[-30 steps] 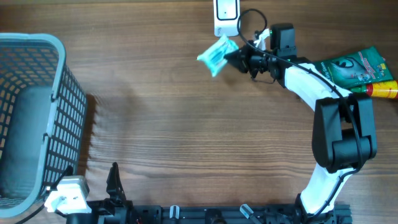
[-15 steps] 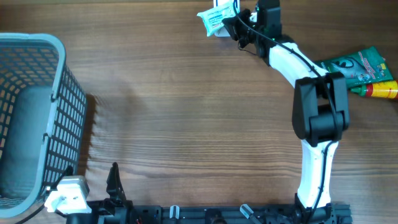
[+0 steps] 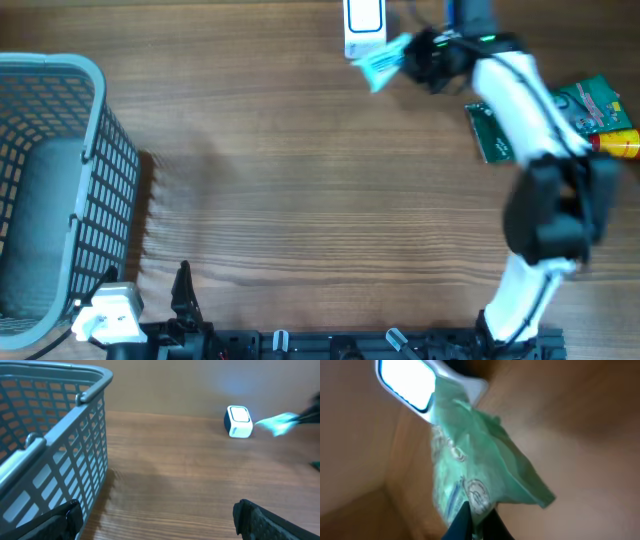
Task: Scan the item barcode
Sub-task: 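Carry the wipes pack to the right edge and release it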
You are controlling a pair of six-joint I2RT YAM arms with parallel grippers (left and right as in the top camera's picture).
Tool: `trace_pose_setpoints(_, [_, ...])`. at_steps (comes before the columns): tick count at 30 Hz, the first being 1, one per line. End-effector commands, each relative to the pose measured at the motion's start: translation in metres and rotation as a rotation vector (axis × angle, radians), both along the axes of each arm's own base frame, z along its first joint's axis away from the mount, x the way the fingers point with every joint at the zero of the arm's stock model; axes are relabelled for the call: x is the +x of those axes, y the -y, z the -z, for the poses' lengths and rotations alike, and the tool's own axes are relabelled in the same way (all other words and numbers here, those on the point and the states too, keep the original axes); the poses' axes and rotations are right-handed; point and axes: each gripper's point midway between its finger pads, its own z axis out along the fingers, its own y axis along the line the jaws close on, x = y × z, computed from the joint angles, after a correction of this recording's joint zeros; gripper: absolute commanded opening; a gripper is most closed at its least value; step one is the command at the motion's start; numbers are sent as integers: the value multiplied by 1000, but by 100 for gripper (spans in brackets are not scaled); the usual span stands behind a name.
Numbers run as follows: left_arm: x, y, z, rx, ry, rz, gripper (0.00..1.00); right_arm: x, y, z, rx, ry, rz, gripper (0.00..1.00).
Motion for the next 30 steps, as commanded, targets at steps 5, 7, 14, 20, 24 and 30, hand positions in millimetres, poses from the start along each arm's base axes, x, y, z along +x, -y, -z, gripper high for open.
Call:
trace_pose_setpoints(5, [-1,0,-1,-4,6,-2,100,-151,233,-71,-377,-270,497,4])
trace_pose_setpoints(7, [-1,0,-1,-4,6,-2,100,-177,277,-56,-392,-337,577,4])
trace_pose_setpoints(14, [-1,0,-1,-4,6,-2,100,-194,354,38,-428,-302,771,15])
trace_pose_setpoints(20, [-1,0,-1,-4,6,-2,100,-157,328,-3,-305,-117,557,100])
trace_pose_setpoints(24, [-1,0,-1,-4,6,-2,100,-137,253,-103,-31,155,352,100])
trace_pose_setpoints(30, [-1,0,-1,-4,6,-2,100,-182,145,-221,-120,511,112,100])
